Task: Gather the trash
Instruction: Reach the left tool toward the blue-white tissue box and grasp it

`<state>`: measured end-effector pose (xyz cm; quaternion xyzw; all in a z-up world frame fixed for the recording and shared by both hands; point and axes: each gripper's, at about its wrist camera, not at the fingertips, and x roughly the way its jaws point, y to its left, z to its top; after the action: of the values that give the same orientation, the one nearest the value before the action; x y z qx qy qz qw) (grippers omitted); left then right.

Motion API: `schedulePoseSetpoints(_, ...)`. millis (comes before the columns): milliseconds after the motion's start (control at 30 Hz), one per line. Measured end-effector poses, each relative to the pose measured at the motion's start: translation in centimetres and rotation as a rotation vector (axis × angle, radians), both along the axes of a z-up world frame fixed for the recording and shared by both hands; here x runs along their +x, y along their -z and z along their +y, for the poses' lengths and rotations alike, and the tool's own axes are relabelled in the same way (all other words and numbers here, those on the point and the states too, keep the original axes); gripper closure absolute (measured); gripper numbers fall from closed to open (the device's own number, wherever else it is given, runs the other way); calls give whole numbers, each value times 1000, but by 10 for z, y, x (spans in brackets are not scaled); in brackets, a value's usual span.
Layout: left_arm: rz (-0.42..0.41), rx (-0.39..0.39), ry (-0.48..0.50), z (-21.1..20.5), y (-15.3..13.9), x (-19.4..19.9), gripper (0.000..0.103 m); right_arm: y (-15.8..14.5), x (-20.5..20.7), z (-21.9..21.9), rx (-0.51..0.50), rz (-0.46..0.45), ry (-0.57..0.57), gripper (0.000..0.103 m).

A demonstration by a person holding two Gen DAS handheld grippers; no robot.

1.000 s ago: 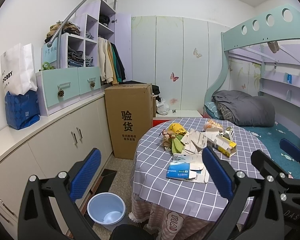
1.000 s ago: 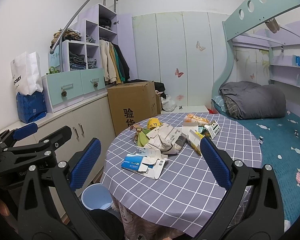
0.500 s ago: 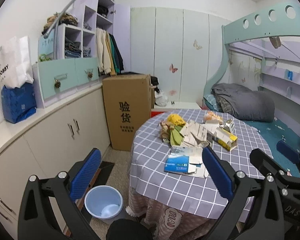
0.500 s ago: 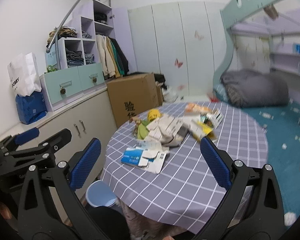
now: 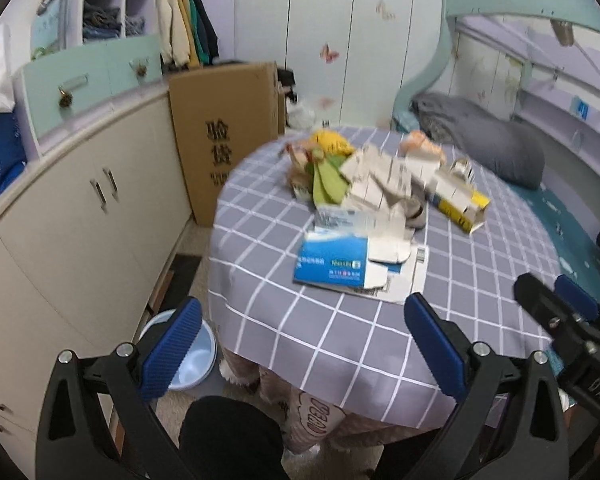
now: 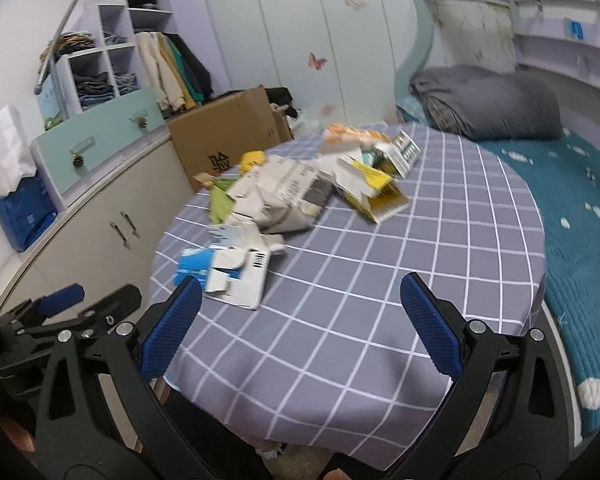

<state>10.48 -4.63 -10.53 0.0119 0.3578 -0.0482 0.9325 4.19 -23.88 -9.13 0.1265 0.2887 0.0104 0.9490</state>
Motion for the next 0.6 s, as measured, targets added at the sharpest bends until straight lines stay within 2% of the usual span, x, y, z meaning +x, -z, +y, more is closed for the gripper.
schedulePoseSetpoints(200,91,3,55,-20,20,33,4,16,17,-23,13,35,45,6)
schedulePoseSetpoints(333,110,-4,73,-35,24,44,4,23,27,-34,18,53,66,6)
schedulePoseSetpoints(600,74,211,132,-93,35,52,4,29,37,-66,28,53,135,6)
